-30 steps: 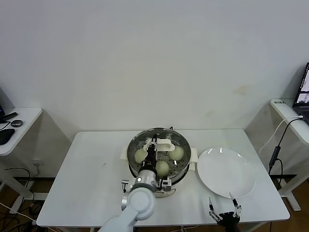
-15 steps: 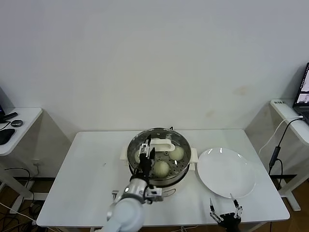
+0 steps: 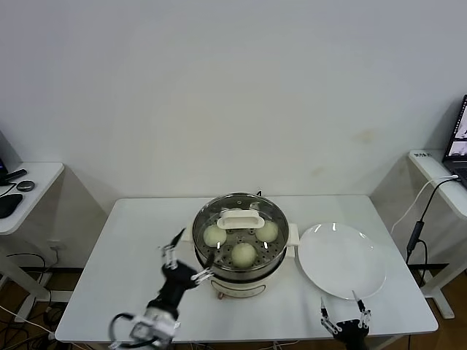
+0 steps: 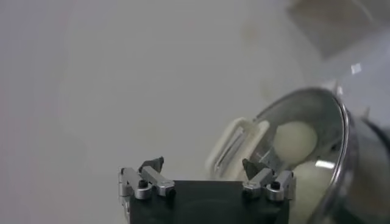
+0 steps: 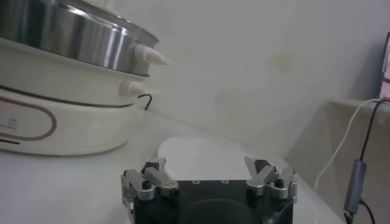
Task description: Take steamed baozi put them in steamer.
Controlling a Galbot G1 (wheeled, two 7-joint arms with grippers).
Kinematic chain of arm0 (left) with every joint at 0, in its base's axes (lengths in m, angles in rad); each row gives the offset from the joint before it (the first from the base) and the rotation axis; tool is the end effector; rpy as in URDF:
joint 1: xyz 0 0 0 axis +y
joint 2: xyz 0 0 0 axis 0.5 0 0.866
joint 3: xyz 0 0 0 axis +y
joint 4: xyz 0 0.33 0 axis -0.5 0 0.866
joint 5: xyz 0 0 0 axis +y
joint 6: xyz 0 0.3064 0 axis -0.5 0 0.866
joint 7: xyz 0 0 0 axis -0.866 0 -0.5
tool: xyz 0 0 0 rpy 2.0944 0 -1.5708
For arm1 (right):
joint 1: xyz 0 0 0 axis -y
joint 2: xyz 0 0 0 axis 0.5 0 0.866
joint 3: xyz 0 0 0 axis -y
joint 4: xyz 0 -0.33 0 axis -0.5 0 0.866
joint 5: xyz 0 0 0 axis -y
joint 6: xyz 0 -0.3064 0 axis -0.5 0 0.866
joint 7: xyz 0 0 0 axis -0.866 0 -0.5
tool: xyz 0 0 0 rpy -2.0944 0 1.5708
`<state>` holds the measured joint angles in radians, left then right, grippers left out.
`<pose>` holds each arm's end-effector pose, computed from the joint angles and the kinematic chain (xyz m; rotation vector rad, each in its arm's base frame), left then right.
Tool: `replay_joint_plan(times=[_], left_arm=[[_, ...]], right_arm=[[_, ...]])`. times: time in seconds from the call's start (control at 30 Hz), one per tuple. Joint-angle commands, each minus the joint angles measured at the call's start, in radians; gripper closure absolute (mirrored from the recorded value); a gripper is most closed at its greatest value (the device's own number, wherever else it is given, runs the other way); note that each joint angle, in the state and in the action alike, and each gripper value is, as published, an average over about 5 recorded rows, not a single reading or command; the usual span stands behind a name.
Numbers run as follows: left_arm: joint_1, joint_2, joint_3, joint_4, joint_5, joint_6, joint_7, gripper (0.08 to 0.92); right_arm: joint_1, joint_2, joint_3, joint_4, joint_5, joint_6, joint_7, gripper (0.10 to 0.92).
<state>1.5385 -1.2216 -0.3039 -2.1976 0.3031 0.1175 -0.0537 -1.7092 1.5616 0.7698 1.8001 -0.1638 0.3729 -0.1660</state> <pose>0.1382 0.0006 -0.2551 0.4144 2.9688 0.7576 0.0686 -0.0751 -0.3827 0.0538 -3.0060 0.4473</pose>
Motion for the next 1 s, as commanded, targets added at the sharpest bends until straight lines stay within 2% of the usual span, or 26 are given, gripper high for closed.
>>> replay_joint_plan(times=[0.03,0.13,0.23,0.53,1.0], left_arm=[[0.366,-0.019,-0.28,0.082,-0.675,-0.284,-0.118,0.177],[0.366,-0.029,-0.267,0.176,-0.637,-0.346,-0.11,0.177],[0.364,-0.036,-0.259,0.214,-0.623,-0.387,-0.093,0.177],[0.366,-0.057,-0.25,0.234,-0.591,-0.446,-0.068,0.177],[0.36,-0.063,-0.243,0.265,-0.581,-0.439,-0.07,0.177]], right_arm=[[-0.043,-0.041,-0.034,0.066,0.202,-0.107,-0.065,0.203],[-0.059,-0.055,-0.037,0.09,0.238,-0.129,-0.083,0.203],[-0.073,-0.064,-0.037,0.108,0.25,-0.146,-0.091,0.203],[-0.086,-0.061,-0.042,0.12,0.247,-0.157,-0.078,0.203],[-0.088,-0.06,-0.066,0.098,0.219,-0.152,-0.074,0.203]])
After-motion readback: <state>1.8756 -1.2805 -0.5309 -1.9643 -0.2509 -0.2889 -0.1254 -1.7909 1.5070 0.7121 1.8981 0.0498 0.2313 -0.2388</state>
